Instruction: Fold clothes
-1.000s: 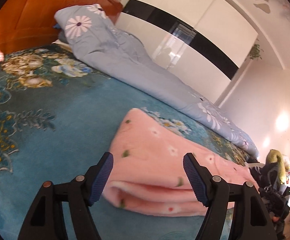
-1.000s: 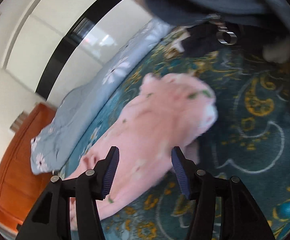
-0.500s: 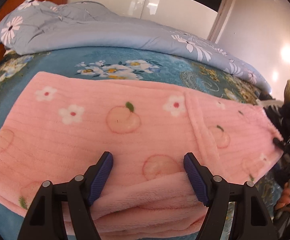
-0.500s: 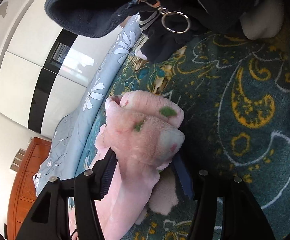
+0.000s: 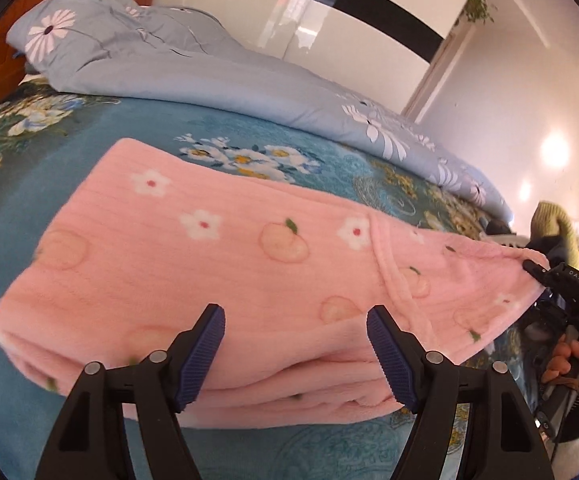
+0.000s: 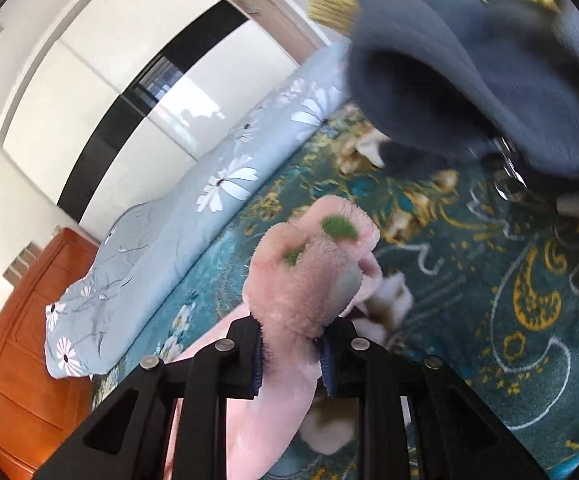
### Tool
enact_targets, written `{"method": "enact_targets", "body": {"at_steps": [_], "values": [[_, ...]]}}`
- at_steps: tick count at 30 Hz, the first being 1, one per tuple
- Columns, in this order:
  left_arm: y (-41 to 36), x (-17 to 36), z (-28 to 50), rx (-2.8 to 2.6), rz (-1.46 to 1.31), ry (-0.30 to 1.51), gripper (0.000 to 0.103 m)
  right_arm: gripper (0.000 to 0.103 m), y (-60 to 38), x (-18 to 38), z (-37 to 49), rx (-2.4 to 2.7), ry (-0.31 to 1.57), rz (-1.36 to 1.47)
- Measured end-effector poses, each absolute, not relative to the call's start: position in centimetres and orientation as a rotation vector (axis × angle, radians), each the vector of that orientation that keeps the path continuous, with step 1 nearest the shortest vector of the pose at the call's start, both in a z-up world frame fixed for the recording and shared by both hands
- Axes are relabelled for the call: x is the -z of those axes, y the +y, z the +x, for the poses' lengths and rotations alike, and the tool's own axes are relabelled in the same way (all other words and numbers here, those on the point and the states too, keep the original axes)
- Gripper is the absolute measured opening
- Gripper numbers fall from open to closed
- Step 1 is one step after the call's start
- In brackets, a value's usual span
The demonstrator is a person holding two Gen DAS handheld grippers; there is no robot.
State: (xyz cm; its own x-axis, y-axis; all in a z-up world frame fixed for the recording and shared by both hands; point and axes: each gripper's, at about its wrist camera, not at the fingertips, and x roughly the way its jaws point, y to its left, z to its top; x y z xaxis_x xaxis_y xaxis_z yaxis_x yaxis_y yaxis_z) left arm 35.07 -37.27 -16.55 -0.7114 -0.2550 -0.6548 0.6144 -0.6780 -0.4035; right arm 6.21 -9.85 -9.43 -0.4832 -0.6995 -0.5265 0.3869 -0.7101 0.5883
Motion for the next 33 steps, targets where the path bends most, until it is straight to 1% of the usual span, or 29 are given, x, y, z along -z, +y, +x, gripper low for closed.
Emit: {"method": "enact_targets", "body": {"at_steps": [3, 6, 10, 13, 17, 21, 27, 33], "values": [[-39.6, 15.6, 39.5, 2.312, 0.686, 0.932, 0.077, 0.024, -13.8, 4.8, 9.3, 2.205, -0.33, 0.895], [-42.1, 15.3, 43.8, 2.248, 0.6, 1.038, 0.077, 0.024, -18.0, 1.5, 12.7, 2.167, -0.174, 0.795], [-44.2, 15.6, 48.5, 2.172, 0.504, 1.104, 0.077, 0.024, -23.5, -1.1, 17.1, 2.091, -0.056, 0.715], [-45.2, 16.0, 50.7, 2.139, 0.473, 1.132, 0.077, 0.024, -27.9, -1.8, 20.4, 2.033, 0.013, 0.673], [-46.0, 16.9, 52.6, 2.107, 0.459, 1.169, 0.077, 0.024, -34.1, 0.0, 25.3, 1.959, 0.169, 0.644], [-46.5, 17.5, 53.7, 2.087, 0.468, 1.189, 0.077, 0.024, -38.2, 4.8, 29.9, 1.859, 0.332, 0.699], [-46.7, 18.0, 54.1, 2.078, 0.477, 1.212, 0.077, 0.024, -39.9, 11.2, 34.8, 1.778, 0.547, 0.727], [-46.7, 18.3, 54.2, 2.075, 0.493, 1.227, 0.077, 0.027, -39.9, 13.7, 36.8, 1.773, 0.636, 0.715]]}}
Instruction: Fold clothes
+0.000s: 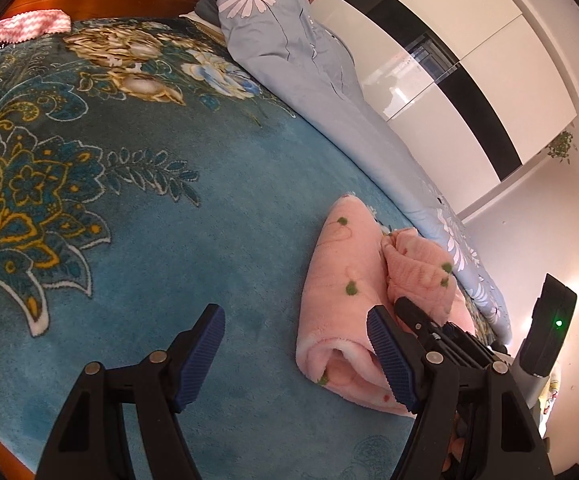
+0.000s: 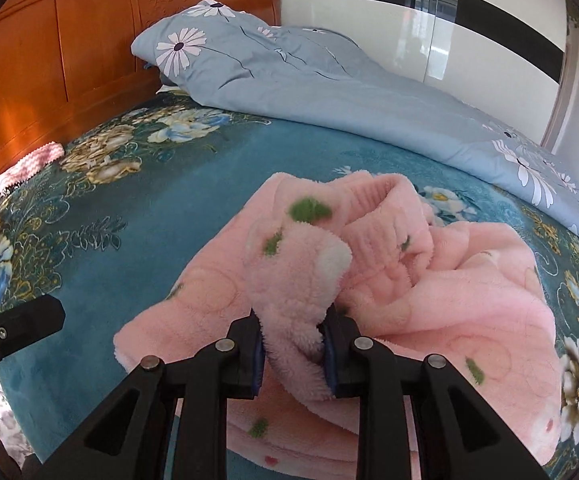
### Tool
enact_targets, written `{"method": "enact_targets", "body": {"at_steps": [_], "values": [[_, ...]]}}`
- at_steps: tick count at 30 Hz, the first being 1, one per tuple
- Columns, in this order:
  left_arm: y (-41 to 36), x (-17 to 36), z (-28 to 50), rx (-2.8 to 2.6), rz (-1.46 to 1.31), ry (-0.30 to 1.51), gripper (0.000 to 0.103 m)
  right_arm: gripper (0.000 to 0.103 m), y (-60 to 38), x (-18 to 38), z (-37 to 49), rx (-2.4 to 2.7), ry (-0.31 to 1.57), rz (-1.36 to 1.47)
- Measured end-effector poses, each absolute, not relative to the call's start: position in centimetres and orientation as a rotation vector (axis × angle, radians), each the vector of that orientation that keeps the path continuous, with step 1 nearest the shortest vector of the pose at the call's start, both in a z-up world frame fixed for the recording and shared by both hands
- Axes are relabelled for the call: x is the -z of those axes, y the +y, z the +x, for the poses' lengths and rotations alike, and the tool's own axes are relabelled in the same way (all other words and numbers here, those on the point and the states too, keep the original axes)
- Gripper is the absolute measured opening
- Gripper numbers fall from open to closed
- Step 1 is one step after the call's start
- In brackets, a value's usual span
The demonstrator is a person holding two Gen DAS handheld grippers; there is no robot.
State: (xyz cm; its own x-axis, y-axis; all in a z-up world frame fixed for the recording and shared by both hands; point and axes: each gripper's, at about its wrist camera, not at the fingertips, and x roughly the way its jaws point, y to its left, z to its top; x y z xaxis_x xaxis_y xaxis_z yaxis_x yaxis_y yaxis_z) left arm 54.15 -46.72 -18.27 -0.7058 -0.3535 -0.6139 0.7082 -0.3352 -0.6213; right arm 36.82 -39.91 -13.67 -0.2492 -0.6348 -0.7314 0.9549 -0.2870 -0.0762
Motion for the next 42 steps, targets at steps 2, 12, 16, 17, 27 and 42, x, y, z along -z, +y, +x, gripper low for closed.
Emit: {"method": "enact_targets", "body": {"at_steps": [2, 12, 16, 17, 27, 42], "values": [[-46.5, 18.2, 53.8, 2.081, 0.504, 1.224, 0.077, 0.033, -39.4, 13.7, 37.2, 1.744, 0.626, 0.705], [-47.0, 15.6, 50.5, 2.184, 0.56, 1.183, 0.077, 0.063, -31.1, 9.5, 31.4, 1.709, 0.204, 0.736], [-48.0, 13.1, 45.1, 2.333, 0.675, 1.051, 0.077, 0.064, -27.2, 9.7, 27.2, 1.832, 0.107, 0.791], [-48.2, 12.7, 43.5, 2.365, 0.717, 1.005, 0.077, 0.064, -26.4, 10.0, 26.4, 1.843, 0.08, 0.814], [-50.8, 14.7, 32.6, 2.427, 1.097, 0.852, 0.077, 0.064, -19.3, 13.3, 20.5, 1.9, -0.125, 0.978], [-51.3, 13.6, 35.9, 2.315, 0.88, 0.892, 0.013, 0.064, -17.9, 15.5, 18.9, 1.864, -0.224, 1.056]]}}
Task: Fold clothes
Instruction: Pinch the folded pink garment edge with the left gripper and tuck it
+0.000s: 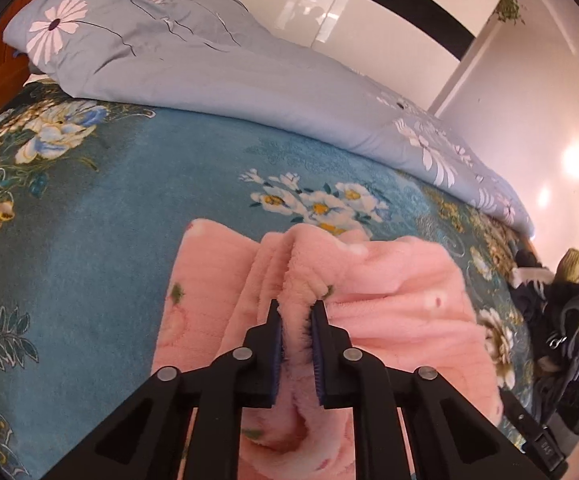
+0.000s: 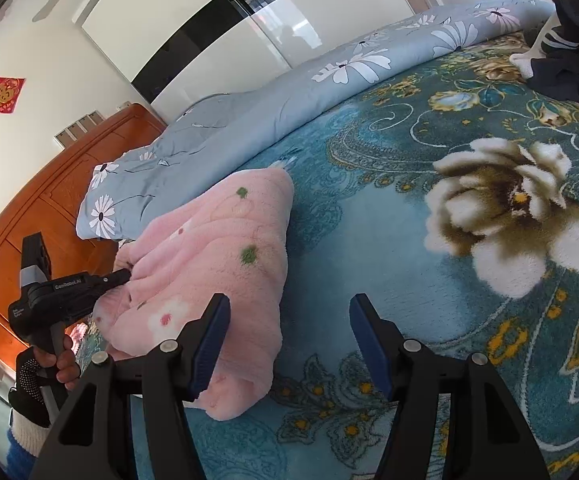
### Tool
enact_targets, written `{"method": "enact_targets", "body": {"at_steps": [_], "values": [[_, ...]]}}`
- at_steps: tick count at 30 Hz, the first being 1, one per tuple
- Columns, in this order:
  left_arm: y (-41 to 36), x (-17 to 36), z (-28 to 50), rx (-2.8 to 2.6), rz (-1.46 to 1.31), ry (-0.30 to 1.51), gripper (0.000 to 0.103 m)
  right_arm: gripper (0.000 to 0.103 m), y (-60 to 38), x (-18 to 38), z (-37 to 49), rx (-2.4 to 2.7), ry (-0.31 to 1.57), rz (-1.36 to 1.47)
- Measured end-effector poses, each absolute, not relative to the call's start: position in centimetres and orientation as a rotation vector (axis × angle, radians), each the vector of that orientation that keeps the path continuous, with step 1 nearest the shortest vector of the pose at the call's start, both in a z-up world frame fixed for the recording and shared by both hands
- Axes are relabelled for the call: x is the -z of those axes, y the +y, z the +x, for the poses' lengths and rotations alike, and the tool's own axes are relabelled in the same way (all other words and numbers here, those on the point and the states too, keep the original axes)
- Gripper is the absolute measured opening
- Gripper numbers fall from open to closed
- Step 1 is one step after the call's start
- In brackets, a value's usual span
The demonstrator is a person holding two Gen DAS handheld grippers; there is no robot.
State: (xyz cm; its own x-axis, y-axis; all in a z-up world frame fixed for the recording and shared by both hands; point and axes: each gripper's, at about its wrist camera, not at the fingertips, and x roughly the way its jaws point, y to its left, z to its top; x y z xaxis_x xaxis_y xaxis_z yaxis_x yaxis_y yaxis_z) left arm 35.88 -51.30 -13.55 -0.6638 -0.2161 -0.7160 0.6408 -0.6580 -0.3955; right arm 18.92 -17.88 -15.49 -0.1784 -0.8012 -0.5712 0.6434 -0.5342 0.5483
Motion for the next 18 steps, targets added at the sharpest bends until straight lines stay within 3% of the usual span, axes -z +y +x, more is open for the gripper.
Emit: {"method": "enact_targets", "body": {"at_steps": [5, 9, 12, 14, 18], "values": [[-51.9, 11.5, 38.4, 2.329, 0.805, 0.915, 0.013, 0.064, -18.1, 15.4, 19.2, 1.85, -0.219, 1.058], [-53.8, 15.5, 39.2, 2.21, 0.893, 0.927, 0.015, 0.064, -18.4, 15.5, 19.5, 1.837, -0.202, 1.066], [-55.2, 19.0, 40.4, 2.146, 0.91, 1.063, 0.019, 0.064, -18.4, 15.6, 19.7, 1.839, -0.174, 1.072], [-55.6, 20.0, 41.1, 2.136, 0.886, 1.117, 0.029, 0.064, -18.3, 15.6, 19.7, 1.844, -0.171, 1.073], [-55.1, 19.4, 41.0, 2.156, 0.904, 1.07, 0.033, 0.064, -18.7, 14.8, 19.9, 1.837, -0.157, 1.047]]}}
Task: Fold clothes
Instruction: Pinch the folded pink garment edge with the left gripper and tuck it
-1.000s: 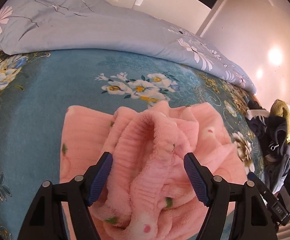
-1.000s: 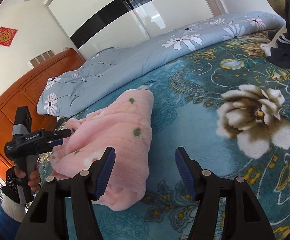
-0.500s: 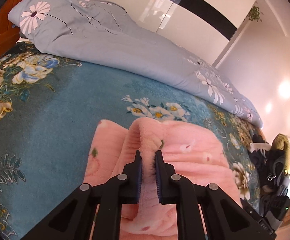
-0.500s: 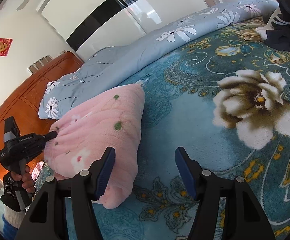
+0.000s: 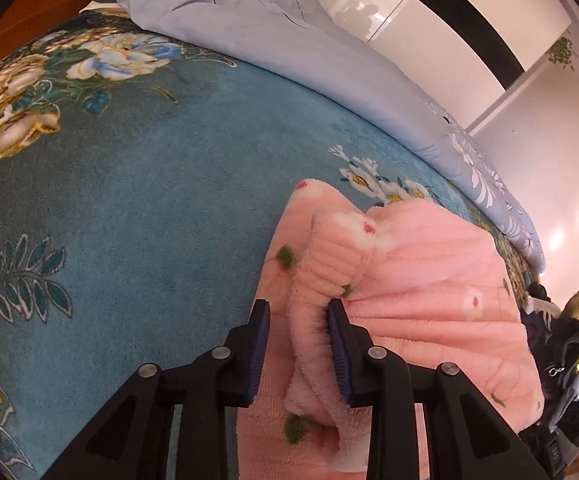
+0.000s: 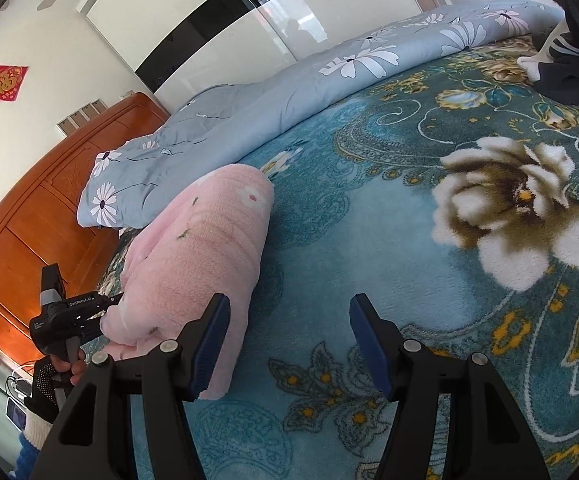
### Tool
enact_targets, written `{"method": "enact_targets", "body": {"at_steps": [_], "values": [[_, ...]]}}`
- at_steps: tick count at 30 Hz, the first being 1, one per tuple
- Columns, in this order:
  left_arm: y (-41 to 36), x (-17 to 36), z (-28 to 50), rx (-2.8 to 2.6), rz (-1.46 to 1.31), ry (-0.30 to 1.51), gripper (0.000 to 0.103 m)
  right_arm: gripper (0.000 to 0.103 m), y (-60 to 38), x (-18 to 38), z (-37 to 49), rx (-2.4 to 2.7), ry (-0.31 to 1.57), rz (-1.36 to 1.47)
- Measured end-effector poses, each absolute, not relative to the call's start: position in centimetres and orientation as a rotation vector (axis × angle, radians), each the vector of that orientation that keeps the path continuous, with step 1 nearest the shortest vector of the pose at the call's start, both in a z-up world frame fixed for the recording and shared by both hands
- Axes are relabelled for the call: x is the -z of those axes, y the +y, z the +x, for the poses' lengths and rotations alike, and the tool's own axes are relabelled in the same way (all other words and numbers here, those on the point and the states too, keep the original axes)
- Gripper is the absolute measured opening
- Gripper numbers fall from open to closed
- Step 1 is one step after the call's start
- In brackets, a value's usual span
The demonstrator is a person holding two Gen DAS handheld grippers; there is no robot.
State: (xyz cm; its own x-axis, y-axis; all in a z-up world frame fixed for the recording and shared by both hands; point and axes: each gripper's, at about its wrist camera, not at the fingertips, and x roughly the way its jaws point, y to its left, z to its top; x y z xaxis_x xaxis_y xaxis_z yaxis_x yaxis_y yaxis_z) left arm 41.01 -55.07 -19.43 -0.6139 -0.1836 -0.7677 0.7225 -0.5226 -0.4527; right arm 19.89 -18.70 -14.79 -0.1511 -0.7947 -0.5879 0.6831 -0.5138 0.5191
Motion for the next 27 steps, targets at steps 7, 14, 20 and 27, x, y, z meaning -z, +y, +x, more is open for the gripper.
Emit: {"method": "enact_targets", "body": {"at_steps": [7, 14, 20, 27], "values": [[-53.3, 16.1, 41.0, 2.234, 0.892, 1.02, 0.048, 0.064, -21.4, 12.1, 20.8, 1.784, -0.052, 0.957], [-51.7, 16.7, 40.0, 2.303, 0.945, 1.045, 0.07, 0.064, -23.1, 10.9, 22.5, 1.715, -0.004, 0.901], [-50.5, 17.1, 40.4, 2.3, 0.927, 1.023, 0.041, 0.064, -23.4, 11.9, 23.5, 1.697, 0.046, 0.922], [-50.0, 14.2, 42.4, 2.355, 0.788, 0.98, 0.029, 0.064, -22.8, 12.0, 23.4, 1.696, 0.039, 0.935]]}}
